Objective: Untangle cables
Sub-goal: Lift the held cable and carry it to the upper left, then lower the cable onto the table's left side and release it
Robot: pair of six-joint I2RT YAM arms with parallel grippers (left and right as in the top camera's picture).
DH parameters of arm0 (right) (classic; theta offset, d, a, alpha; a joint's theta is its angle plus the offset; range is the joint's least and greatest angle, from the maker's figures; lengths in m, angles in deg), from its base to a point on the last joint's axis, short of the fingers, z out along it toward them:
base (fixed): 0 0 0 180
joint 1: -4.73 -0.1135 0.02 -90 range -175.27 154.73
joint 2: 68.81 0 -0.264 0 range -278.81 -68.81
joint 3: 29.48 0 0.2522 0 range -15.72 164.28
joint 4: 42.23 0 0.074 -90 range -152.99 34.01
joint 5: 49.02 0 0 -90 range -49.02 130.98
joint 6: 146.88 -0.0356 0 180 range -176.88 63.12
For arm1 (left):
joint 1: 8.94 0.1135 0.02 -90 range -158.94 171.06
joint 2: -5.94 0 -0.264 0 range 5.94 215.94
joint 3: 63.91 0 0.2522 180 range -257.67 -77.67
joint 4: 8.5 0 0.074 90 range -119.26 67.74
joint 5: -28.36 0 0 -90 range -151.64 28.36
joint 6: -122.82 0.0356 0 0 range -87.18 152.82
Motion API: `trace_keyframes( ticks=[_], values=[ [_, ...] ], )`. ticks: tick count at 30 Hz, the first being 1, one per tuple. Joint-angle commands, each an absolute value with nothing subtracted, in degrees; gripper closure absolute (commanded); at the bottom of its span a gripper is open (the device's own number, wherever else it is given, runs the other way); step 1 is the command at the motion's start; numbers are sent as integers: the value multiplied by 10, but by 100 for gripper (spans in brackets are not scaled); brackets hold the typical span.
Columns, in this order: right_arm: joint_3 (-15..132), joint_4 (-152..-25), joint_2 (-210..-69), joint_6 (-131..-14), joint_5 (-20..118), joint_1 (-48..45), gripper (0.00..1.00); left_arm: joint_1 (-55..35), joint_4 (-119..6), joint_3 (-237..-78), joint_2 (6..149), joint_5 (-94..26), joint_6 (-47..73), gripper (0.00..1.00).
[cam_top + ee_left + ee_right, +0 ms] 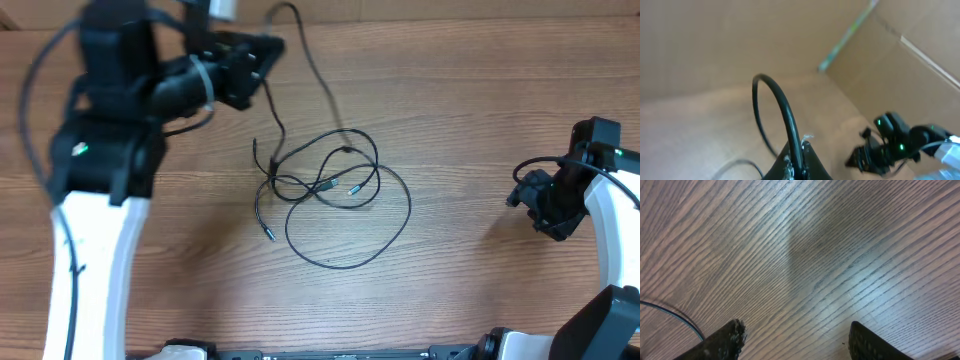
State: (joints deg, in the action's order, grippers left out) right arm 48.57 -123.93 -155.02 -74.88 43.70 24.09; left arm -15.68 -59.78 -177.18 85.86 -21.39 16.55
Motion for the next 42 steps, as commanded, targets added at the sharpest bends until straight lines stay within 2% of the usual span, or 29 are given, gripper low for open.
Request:
trace_keyframes(
  ticks=[1,7,15,20,26,33,42],
  values=[
    [499,-1236,-1550,-750,436,238,35,-121,-582,-1789,817,-210,176,96],
    [499,-1235,-1550,-750,436,238,35,-69,-567,-1789,780,-203,148,96],
    [499,-1234,-1550,-750,436,238,34,-15,-421,-1789,771,-135,-12,96],
    [499,-1234,-1550,-750,436,238,34,21,-398,-1789,773,-141,-89,96],
    [499,-1234,-1550,-750,436,238,34,62,-497,-1789,783,-210,3,96],
    [497,-1234,-1550,-750,436,238,35,62,-687,-1789,816,-418,89,96],
    [492,-1231,-1550,-750,436,238,34,62,-693,-1789,837,-588,197,96]
  ],
)
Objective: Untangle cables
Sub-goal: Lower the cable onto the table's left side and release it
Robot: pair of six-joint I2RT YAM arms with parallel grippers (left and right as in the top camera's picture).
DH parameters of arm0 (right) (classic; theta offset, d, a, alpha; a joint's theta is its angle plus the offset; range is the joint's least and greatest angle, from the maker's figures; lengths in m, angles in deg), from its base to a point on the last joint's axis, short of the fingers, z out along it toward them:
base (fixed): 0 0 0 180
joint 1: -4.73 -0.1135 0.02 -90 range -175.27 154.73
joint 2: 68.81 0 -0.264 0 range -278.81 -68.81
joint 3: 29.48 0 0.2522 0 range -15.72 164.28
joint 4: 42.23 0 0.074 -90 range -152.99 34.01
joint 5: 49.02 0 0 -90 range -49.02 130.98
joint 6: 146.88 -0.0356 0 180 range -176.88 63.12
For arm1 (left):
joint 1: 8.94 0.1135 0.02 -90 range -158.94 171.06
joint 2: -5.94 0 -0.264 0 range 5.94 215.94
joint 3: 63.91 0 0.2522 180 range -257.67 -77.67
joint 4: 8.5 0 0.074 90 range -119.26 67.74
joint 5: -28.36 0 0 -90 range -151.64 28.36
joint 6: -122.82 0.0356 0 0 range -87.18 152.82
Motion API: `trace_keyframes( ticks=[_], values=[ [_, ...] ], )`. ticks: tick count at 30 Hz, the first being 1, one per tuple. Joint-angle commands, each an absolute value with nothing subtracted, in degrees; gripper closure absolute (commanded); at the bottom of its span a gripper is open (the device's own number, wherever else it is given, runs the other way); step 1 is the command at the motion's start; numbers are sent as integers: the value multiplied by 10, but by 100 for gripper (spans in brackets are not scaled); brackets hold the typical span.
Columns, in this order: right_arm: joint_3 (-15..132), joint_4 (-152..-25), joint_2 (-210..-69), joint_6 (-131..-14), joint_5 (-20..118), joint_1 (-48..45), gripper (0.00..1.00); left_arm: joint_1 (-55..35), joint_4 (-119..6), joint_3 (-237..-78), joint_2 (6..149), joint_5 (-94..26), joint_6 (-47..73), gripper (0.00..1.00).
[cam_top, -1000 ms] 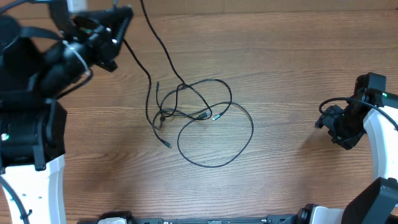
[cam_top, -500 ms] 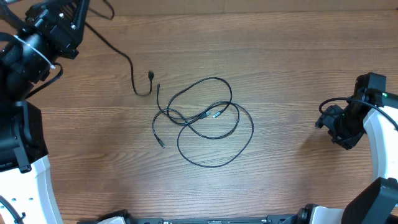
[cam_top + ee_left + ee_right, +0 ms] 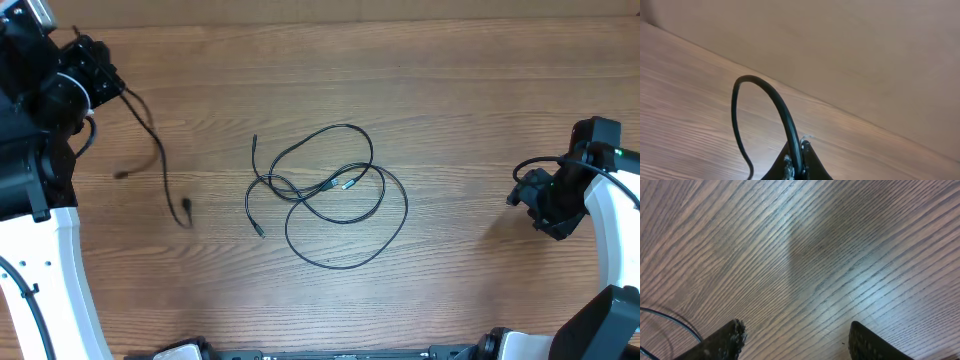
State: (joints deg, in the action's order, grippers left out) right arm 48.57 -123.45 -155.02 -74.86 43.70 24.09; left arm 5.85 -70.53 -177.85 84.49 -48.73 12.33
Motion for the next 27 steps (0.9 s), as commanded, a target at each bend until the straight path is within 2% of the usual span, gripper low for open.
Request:
trace_keyframes(
  ticks=[1,8,13,17,22,27],
  values=[
    [492,-1231,-1550,-750,436,238,35,62,-688,-1789,837,-615,209,95],
    [492,-1227,-1550,-750,436,238,34,62,-661,-1789,840,-837,278,96],
    [492,-1226,-1550,-750,436,238,34,63,-634,-1789,856,-943,295,96],
    [492,-1226,-1550,-750,436,238,35,65,-645,-1789,887,-940,290,96],
    [492,-1226,-1550,-750,436,238,34,65,-702,-1789,950,-865,288,96],
    [492,-1226,-1550,-750,436,238,35,65,-787,-1789,1029,-785,236,96]
  ],
)
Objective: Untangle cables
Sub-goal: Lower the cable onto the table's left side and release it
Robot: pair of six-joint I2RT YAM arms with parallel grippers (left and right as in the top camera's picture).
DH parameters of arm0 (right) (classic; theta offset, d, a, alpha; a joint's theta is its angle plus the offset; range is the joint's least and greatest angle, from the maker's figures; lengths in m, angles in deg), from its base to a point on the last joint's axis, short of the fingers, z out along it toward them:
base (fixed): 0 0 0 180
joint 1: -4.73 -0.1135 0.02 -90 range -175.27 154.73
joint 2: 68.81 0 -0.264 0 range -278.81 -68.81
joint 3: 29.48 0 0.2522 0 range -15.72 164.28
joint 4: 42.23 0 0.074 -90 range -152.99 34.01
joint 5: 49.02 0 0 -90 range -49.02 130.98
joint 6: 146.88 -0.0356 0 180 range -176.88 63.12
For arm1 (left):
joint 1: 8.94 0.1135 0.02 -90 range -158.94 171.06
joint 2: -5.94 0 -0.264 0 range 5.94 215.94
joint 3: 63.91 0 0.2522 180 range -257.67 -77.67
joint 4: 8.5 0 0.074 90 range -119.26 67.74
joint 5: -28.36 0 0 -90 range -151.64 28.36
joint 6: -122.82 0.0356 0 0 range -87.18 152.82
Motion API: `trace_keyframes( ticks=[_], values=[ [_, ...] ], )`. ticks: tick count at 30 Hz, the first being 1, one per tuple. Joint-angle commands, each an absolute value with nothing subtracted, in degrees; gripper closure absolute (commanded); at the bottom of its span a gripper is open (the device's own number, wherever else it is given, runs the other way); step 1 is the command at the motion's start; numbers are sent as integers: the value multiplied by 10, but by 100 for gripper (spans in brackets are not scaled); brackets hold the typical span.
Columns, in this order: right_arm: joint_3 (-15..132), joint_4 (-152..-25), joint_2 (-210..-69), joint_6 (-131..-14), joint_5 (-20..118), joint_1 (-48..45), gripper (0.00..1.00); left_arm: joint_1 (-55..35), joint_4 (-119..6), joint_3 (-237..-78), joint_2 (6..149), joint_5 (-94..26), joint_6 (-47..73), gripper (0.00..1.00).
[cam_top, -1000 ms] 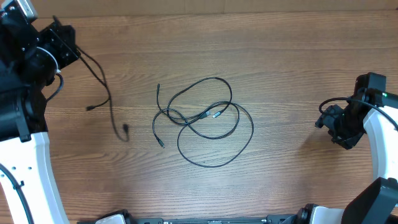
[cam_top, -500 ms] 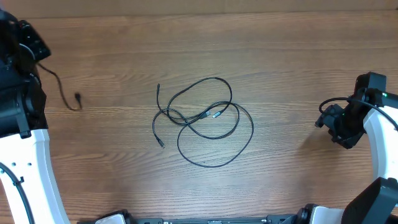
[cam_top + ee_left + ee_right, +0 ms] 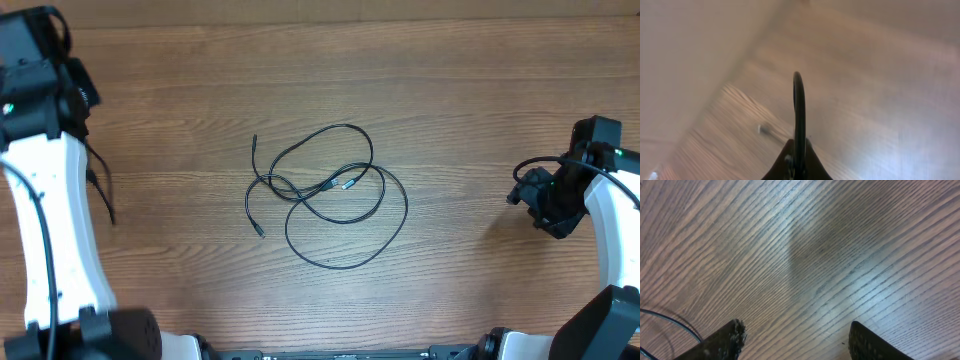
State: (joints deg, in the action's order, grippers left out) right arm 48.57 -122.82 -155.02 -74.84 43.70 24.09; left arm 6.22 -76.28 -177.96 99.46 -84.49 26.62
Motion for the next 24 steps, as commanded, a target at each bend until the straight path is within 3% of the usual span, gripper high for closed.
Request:
trace_keyframes(
  ticks=[1,9,24],
  values=[
    [492,-1226,-1550,-750,436,238,34,65,-808,-1789,1047,-773,227,96],
    [492,-1226,-1550,-750,436,238,34,66,-918,-1789,1146,-768,188,96],
    [492,-1227,-1550,-750,436,238,35,145,-961,-1789,1163,-770,143,96]
  ],
)
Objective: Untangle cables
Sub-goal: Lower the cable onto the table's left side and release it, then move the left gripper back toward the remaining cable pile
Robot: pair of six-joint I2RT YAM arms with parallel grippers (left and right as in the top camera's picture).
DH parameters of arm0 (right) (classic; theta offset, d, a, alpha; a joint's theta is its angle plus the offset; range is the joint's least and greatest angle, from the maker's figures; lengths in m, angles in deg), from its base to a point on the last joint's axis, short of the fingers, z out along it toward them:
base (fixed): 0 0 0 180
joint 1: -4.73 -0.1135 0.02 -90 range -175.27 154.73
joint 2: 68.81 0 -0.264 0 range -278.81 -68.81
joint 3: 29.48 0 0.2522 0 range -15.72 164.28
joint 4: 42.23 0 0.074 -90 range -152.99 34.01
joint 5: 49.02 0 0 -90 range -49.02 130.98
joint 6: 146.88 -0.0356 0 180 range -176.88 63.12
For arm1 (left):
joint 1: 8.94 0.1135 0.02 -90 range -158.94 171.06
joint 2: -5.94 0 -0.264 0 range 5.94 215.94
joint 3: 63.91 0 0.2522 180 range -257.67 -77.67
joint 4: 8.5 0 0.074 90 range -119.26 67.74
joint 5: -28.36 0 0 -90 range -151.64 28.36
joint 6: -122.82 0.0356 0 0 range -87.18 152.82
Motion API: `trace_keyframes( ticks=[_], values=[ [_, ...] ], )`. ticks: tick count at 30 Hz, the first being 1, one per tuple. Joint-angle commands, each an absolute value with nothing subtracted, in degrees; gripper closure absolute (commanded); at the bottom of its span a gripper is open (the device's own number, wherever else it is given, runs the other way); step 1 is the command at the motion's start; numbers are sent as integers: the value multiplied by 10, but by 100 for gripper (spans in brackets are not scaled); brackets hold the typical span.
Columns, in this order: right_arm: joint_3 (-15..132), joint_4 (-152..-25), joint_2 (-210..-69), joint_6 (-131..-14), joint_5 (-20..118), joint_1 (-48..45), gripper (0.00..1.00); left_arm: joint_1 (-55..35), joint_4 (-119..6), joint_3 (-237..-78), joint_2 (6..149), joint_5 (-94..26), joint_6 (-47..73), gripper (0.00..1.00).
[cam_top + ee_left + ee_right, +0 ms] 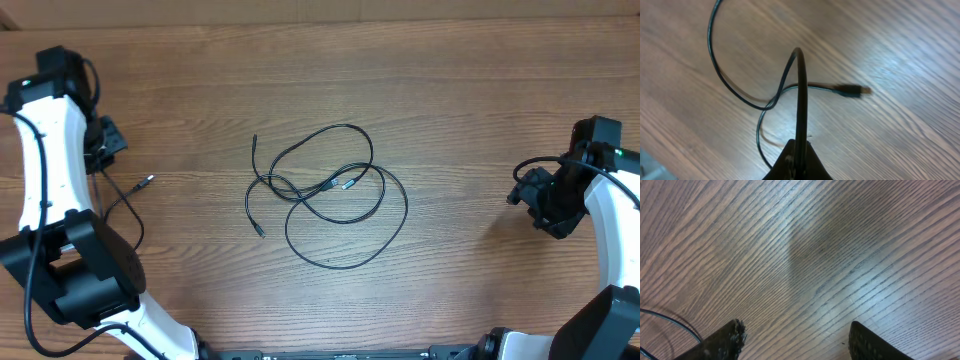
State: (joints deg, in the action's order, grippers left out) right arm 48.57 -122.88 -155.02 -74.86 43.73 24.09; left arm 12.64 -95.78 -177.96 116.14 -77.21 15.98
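Note:
A tangle of thin black cables [325,190] lies in loops at the middle of the table. At the far left my left gripper [100,140] is shut on a separate black cable [128,205], which trails over the wood with its plug [148,180] lying free. In the left wrist view the gripper [799,150] pinches that cable [800,85], and the plug [855,90] rests on the table beyond it. My right gripper [548,208] stands open at the far right, far from the tangle; its fingers [732,335] hold nothing.
The wooden table [470,120] runs to a cardboard wall along its far edge. A thin dark wire [665,316] crosses the lower left corner of the right wrist view. My left arm's white links [45,130] stand along the table's left side.
My left gripper has come down and slightly inward at the far left. The cable that hung from it now lies partly on the table with its plug resting there. The right arm is unchanged.
My left gripper first held one cable up behind the tangle, its lower part still among the loops. Then it was at the far left with that cable free of the tangle and dangling. Now the cable touches the table at the left. The right gripper stayed open throughout.

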Motion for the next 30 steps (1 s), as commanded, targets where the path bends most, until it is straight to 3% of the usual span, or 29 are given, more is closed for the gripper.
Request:
trace_keyframes(
  ticks=[1,11,22,24,27,29,30],
  values=[
    [492,-1227,-1550,-750,436,238,34,153,-962,-1789,1163,-769,143,96],
    [492,-1227,-1550,-750,436,238,34,220,-968,-1789,1163,-676,131,96],
    [487,-1227,-1550,-750,437,238,34,235,-978,-1789,1163,-671,131,95],
    [487,-1227,-1550,-750,436,238,34,235,-980,-1789,1163,-670,131,83],
    [487,-1227,-1550,-750,436,238,35,235,-981,-1789,1163,-662,131,40],
    [487,-1227,-1550,-750,436,238,34,235,-981,-1789,1163,-660,131,0],
    [487,-1227,-1550,-750,436,238,34,235,-981,-1789,1163,-660,131,0]
  ],
)
